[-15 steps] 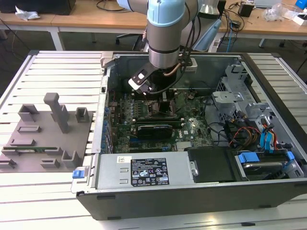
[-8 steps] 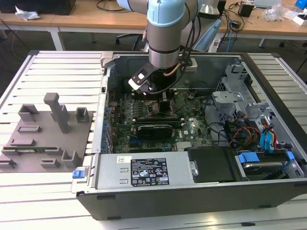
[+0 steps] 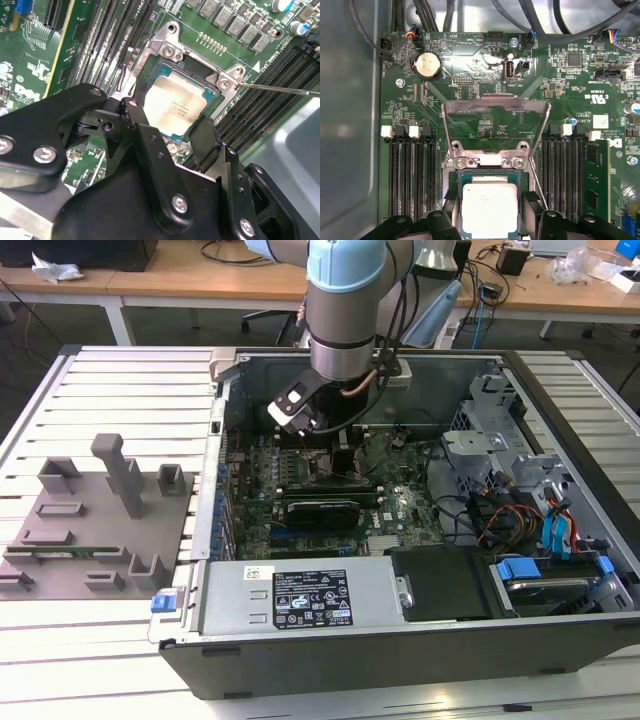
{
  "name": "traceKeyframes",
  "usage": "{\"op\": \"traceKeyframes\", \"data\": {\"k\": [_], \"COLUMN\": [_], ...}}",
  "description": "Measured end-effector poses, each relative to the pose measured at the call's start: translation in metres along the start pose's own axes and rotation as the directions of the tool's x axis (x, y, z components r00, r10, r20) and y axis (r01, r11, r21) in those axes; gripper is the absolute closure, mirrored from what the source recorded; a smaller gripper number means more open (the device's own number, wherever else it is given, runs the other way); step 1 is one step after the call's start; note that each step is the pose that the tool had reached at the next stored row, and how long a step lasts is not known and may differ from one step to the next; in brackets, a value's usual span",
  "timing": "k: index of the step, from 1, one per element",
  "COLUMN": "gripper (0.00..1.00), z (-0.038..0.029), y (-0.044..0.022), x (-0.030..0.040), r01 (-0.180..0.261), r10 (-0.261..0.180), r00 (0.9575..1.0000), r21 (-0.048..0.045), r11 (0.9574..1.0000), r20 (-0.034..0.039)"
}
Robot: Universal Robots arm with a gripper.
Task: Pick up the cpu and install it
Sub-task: 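Place the cpu into insertion slot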
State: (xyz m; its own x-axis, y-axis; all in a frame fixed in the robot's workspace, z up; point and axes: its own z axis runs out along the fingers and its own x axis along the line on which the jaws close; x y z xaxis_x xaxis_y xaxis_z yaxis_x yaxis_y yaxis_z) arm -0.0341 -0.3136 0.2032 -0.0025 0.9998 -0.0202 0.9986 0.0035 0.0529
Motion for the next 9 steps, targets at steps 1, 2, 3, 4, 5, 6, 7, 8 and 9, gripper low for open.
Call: {"op": "traceKeyframes", "data": {"k": [1, 2, 3, 4, 5, 6, 7, 8, 9], "gripper": [0.38, 0.38, 0.38, 0.38, 0.38, 0.38, 0.38, 0.38, 0.38], "z": [-0.0014, -0.0027, -0.0042, -0.0062, -0.0076, -0.0089, -0.0089, -0.0090, -0.0091], "y": [0.0001, 0.0001, 0.0002, 0.0003, 0.0004, 0.0005, 0.0005, 0.0005, 0.0005], "x": [0.0000, 0.0000, -0.0001, -0.0001, -0.0001, -0.0001, -0.0001, -0.0002, -0.0002], "r01": [0.000, 0.000, 0.000, 0.000, 0.000, 0.000, 0.000, 0.000, 0.000], "r10": [0.000, 0.000, 0.000, 0.000, 0.000, 0.000, 0.000, 0.000, 0.000], "r00": [1.0000, 1.0000, 1.0000, 1.0000, 1.0000, 1.0000, 1.0000, 1.0000, 1.0000], "r21": [0.0000, 0.0000, 0.0000, 0.0000, 0.0000, -0.0001, -0.0002, -0.0001, 0.0000], "r11": [1.0000, 1.0000, 1.0000, 1.0000, 1.0000, 1.0000, 1.0000, 1.0000, 1.0000], "r20": [-0.0001, -0.0001, -0.0001, -0.0001, -0.0001, -0.0002, -0.0003, -0.0002, -0.0001]}}
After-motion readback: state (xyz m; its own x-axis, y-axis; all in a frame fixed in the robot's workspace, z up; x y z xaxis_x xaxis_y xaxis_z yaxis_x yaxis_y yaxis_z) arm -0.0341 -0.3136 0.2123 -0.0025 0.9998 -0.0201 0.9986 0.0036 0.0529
